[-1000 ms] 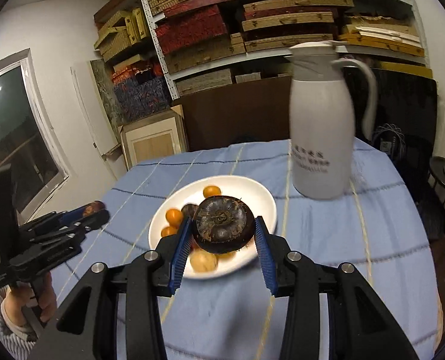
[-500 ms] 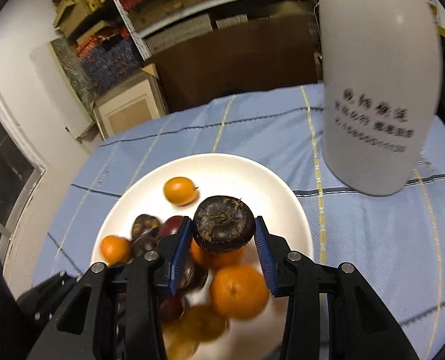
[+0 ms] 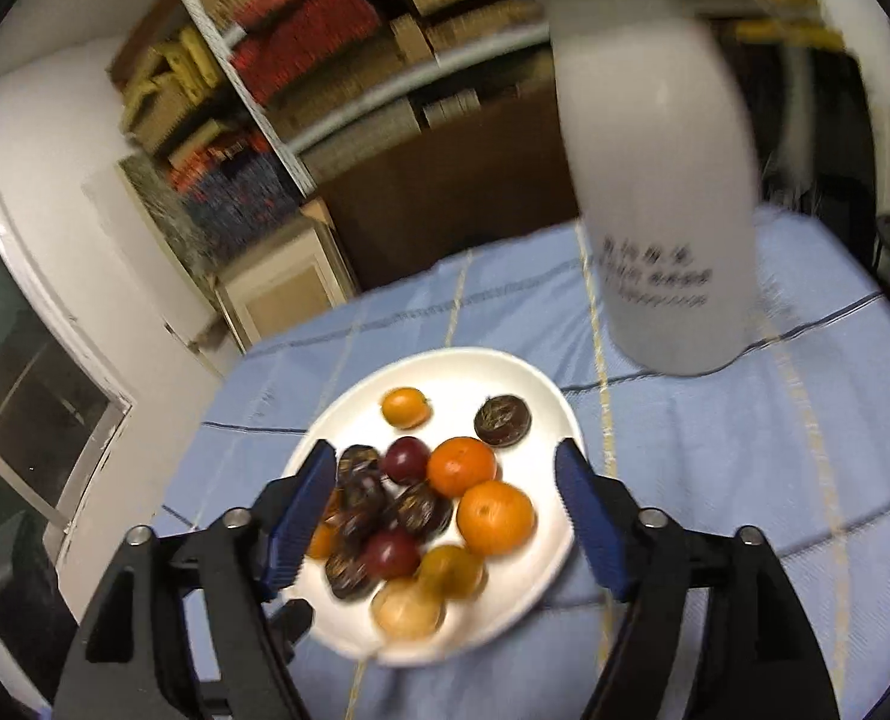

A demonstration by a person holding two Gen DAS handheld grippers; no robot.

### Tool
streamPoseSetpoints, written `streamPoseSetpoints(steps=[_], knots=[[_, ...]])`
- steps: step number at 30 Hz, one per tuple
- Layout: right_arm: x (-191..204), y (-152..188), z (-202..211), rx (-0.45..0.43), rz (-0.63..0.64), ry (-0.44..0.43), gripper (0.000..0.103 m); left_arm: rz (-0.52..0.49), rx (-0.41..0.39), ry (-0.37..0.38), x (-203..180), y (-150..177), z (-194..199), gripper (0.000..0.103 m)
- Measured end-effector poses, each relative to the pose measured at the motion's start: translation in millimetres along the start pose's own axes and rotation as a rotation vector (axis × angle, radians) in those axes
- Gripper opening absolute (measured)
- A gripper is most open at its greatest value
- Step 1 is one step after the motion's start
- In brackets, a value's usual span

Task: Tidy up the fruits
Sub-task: 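Lift both open tools away from the plate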

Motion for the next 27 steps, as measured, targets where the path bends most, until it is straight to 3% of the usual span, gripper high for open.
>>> streamPoseSetpoints(steps=[3,7,11,13,15,21,27], knots=[[13.5,23.4,51.5,-0.093,0.07,0.045,0.099,0.013,-0.055,-0.035,-0.5,19.7,40.1,0.097],[13.8,77.4,83.9,-0.153,0.145,0.123,0.099,0.019,-0.081,-0.063,-4.0,56.2,67.0,0.098],[-14.9,131.3,74.4,-0.138,0.146,0.212,0.099,0.054,-0.09,-0.067,1.9,100.0,71.8,0.098],[-30.1,146.1,60.6,-0.063,0.145,0.298,0.099,0.066,-0.054,-0.103,9.6,115.2,61.6,0.098],[-36.1,154.0,45.9,0.023,0.117,0.265,0.099,0.079,-0.019,-0.103,14.6,118.7,52.2,0.098],[-35.7,168.2,24.9,0.111,0.158,0.318,0.1,0.067,0.074,-0.153,19.0,129.9,23.5,0.098],[-35.4,185.1,11.8,0.203,0.171,0.324,0.1,0.047,0.182,-0.152,16.9,139.9,3.6,0.098]])
Point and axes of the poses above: each gripper's, at about its wrist camera, not at the fingertips, and z roughly against the way its jaws point, x to its left, y to its underside, the point moved 7 cm from there along -z, roughly the way its jaws point, and after that the axes turned 4 degrees about x, right-handed, at the moved point
